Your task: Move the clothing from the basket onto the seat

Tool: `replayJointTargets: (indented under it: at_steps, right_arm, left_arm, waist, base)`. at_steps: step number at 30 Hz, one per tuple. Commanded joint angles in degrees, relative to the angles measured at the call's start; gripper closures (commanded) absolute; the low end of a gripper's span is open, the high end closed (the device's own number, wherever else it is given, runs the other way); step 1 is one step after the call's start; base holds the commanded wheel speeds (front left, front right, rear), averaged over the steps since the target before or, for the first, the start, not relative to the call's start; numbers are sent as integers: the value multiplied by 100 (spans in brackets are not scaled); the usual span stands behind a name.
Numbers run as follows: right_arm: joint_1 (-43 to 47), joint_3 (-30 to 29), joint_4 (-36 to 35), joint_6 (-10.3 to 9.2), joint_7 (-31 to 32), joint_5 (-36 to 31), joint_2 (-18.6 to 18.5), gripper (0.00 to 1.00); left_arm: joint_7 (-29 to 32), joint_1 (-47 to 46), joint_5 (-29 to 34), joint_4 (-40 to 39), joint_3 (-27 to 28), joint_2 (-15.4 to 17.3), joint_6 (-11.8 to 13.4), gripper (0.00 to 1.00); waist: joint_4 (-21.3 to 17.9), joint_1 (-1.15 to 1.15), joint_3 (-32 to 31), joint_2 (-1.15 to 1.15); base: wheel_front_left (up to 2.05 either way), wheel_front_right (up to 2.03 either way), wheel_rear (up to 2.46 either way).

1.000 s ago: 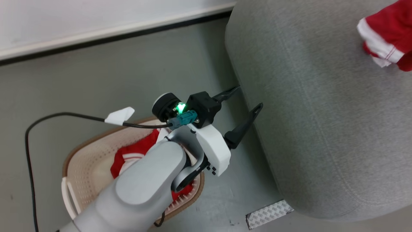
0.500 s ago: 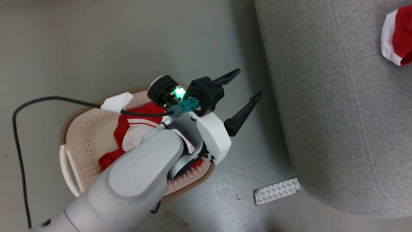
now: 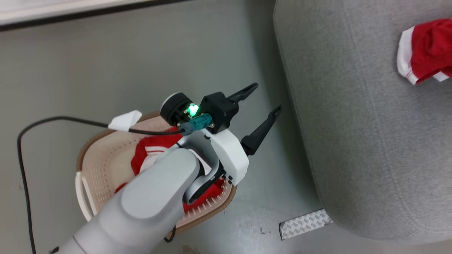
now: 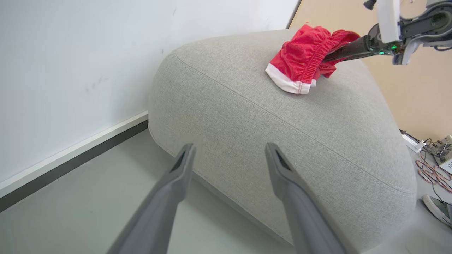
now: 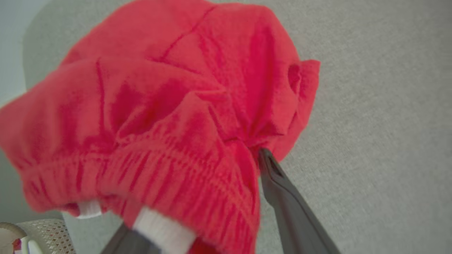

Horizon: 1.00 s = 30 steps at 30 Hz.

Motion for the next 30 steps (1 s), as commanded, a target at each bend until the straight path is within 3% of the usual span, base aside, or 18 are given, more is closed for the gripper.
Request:
replayJointTargets:
  at_steps: [1, 6, 14, 21, 26, 30]
  right_arm:
    - [-15, 126, 53, -15, 278, -28, -56, 0]
    - [188, 503, -177, -15, 1033, -69, -174, 0]
    - [448, 908, -925, -15, 1243, -105, -517, 0]
    - [820, 1024, -2110, -15, 472, -93, -941, 0]
    - [1110, 930, -2658, -14, -248, -114, -976, 0]
    - [1408, 790, -3240, -15, -1288, -384, -1024, 0]
  left_arm:
    - [-71, 122, -81, 66, -4, -24, -9, 0]
    - [-268, 404, -292, 292, 22, -82, -30, 0]
    - [-632, 994, -619, 586, 112, -102, 1, 0]
    - [-920, 1518, -875, 729, 307, -89, 126, 0]
    - [-1012, 1789, -1000, 738, 428, -6, 214, 0]
    - [-1066, 2025, -1047, 679, 575, 81, 332, 0]
  waist:
    - [-41, 0, -300, 0]
    - [-127, 0, -886, 0]
    - [-226, 0, -1883, 0]
    - [-82, 0, -2643, 0]
    - [73, 0, -2977, 0]
    - [227, 0, -3200, 0]
  base:
    - [0, 0, 0]
    - [0, 0, 0]
    - [0, 0, 0]
    - [0, 0, 0]
    - [0, 0, 0]
    - [0, 0, 0]
